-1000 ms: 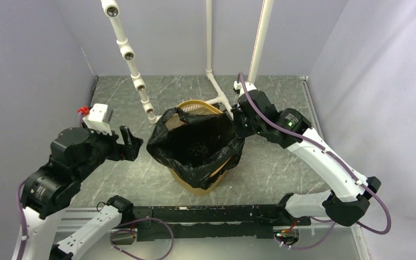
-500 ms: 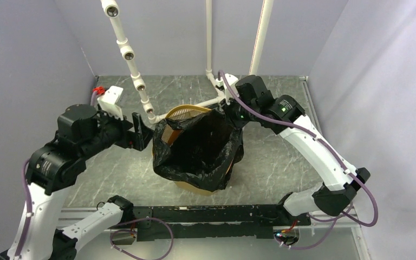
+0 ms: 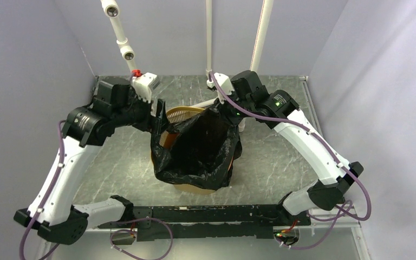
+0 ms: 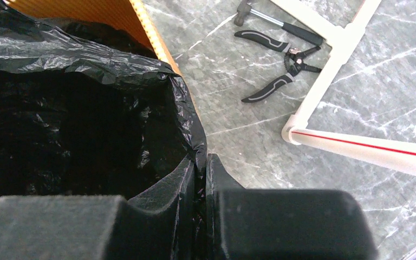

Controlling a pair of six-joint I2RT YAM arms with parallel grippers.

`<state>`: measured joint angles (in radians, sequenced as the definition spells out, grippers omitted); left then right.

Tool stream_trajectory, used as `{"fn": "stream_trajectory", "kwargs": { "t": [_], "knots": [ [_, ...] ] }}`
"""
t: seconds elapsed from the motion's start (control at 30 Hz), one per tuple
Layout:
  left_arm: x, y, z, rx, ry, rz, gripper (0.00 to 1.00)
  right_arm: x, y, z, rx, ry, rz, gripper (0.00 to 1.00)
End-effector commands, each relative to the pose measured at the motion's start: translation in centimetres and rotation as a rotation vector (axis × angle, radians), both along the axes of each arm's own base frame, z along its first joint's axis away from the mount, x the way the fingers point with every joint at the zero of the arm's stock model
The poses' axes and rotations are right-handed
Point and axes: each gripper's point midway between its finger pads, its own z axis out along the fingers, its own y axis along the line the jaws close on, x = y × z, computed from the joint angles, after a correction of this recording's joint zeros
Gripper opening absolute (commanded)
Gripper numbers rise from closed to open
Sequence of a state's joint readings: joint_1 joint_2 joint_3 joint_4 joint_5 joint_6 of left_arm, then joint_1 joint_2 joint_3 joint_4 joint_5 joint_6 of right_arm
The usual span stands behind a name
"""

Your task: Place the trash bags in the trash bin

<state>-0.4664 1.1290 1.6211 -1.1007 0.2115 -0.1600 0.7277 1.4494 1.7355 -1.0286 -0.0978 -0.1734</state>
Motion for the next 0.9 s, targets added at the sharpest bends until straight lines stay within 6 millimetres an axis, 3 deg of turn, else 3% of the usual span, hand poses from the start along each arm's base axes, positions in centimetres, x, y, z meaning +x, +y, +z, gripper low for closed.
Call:
{"fn": "stream_trajectory", "kwargs": {
  "t": [0.0,0.17,0.27,0.43,0.53,0.67,0.87],
  "knots": [
    [0.5,0.7,0.0,0.083,-0.017,-0.023,0.78,0.5,0.5,2.2,0.027,-0.067,0.049,0.00],
    [0.8,1.0,-0.8,0.125,-0.011,-0.027,0.43,0.6,0.5,2.1,0.030,-0.069,0.043,0.00],
    [0.7,1.0,-0.1,0.105,-0.049,-0.027,0.22,0.7,0.6,2.1,0.034,-0.070,0.040,0.00],
    [1.2,1.2,1.1,0.081,-0.111,-0.005,0.03,0.8,0.6,1.6,0.031,-0.055,0.032,0.00],
    [2.2,1.6,1.7,0.083,-0.159,0.035,0.03,0.6,0.8,1.4,0.036,-0.045,0.044,0.00],
    [4.9,2.8,1.9,0.074,-0.198,0.123,0.03,0.3,1.2,1.5,0.054,-0.040,0.064,0.00],
    [8.2,4.7,0.6,0.001,-0.160,0.201,0.03,0.3,1.5,2.3,0.086,-0.058,0.066,0.00]
  ]
}}
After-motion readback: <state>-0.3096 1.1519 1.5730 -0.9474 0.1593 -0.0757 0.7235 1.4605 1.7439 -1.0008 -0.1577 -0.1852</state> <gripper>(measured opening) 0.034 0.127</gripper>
